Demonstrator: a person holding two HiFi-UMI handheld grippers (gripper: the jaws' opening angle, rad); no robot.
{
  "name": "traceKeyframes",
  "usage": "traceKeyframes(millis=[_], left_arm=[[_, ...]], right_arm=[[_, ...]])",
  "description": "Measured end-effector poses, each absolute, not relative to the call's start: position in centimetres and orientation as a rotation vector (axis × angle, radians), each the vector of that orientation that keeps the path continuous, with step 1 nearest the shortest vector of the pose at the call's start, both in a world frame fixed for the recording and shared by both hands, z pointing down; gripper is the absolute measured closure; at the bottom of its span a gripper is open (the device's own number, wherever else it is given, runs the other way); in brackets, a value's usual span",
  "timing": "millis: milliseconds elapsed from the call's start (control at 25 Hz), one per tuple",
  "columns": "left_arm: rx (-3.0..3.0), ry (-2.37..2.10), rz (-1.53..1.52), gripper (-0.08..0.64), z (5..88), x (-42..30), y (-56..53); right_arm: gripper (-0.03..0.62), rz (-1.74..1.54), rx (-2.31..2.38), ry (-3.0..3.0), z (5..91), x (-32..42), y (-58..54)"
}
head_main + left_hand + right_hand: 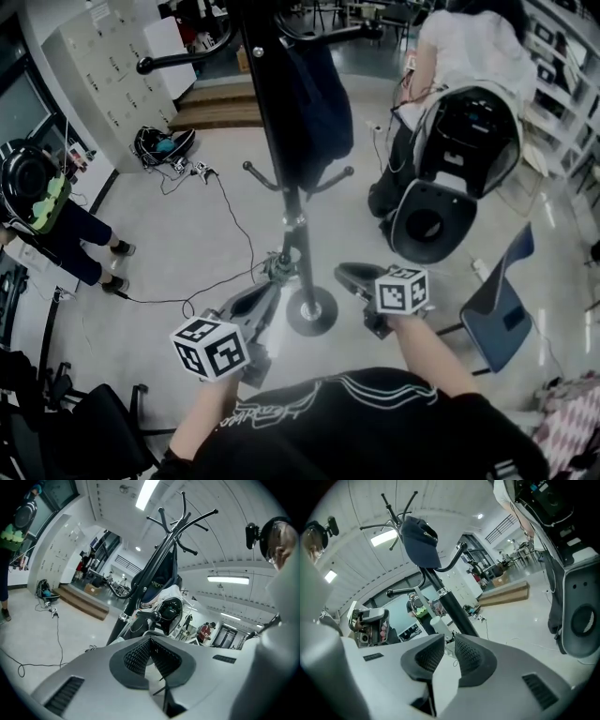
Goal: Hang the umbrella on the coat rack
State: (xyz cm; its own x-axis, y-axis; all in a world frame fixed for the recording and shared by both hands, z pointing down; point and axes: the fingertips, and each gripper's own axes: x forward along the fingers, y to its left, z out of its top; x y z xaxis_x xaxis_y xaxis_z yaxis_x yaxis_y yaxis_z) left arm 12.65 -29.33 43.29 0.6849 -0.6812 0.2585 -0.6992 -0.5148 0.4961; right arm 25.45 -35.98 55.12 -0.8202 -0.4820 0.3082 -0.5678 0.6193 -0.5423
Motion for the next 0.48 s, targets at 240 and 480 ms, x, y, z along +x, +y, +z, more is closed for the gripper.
traceKeyframes(millis=[240, 480], left_arm=[[2.331, -1.029, 0.045, 0.561, 43.1, 12.1, -28.9], [2.351, -0.997, 0.044, 0.561, 42.3, 12.0, -27.4]], right_arm=[[0.545, 0.882, 0.940, -2.715, 53.0, 25.0, -34.8], [0.549, 0.841, 0.905, -2.794, 48.3, 23.9, -31.9]])
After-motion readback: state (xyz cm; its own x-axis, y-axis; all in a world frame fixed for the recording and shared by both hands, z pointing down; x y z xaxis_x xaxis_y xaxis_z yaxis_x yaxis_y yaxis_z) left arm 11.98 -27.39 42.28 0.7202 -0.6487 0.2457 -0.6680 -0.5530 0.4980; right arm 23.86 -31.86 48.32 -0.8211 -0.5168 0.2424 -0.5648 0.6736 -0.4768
